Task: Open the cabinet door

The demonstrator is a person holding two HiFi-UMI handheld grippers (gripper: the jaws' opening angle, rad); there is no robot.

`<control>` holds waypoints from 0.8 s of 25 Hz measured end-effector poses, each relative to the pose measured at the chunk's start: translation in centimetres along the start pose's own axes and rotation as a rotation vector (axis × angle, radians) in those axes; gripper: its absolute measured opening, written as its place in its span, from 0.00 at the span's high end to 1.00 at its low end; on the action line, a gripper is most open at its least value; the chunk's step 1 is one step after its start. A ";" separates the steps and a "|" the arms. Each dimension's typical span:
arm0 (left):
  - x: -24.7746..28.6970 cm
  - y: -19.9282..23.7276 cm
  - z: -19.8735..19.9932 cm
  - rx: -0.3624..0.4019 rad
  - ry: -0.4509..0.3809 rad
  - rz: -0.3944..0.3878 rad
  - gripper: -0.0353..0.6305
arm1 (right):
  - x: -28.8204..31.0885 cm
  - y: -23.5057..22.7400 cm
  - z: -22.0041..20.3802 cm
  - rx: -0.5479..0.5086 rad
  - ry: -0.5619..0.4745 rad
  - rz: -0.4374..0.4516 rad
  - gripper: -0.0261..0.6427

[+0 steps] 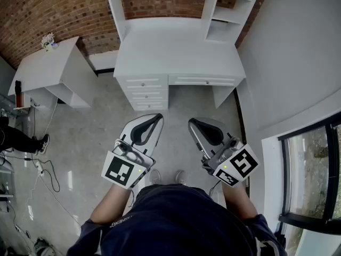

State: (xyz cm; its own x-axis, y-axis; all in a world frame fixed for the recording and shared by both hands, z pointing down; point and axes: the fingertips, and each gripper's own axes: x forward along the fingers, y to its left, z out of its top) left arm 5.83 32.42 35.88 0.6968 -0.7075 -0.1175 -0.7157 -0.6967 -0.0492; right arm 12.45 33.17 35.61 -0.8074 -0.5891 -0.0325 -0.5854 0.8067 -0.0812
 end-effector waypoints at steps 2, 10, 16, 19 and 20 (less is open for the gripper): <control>0.0 0.1 0.0 0.003 0.010 0.004 0.94 | 0.0 0.0 0.1 0.000 0.001 0.000 0.93; 0.2 0.4 -0.7 0.013 0.039 0.026 0.94 | 0.0 -0.3 0.3 0.006 -0.008 0.002 0.93; 1.1 -1.0 -0.9 0.015 0.041 0.054 0.94 | -1.8 -1.1 -0.2 0.029 -0.007 0.019 0.93; 1.9 -2.1 -0.6 0.031 0.032 0.076 0.94 | -3.2 -1.5 0.1 0.022 -0.014 0.042 0.93; 2.1 -2.6 -0.3 0.035 0.021 0.083 0.94 | -3.7 -1.6 0.3 0.018 -0.018 0.050 0.93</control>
State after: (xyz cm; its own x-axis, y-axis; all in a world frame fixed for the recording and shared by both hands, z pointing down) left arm 9.19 32.68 36.07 0.6358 -0.7651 -0.1017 -0.7718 -0.6314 -0.0744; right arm 16.38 34.00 35.59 -0.8340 -0.5490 -0.0548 -0.5428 0.8343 -0.0968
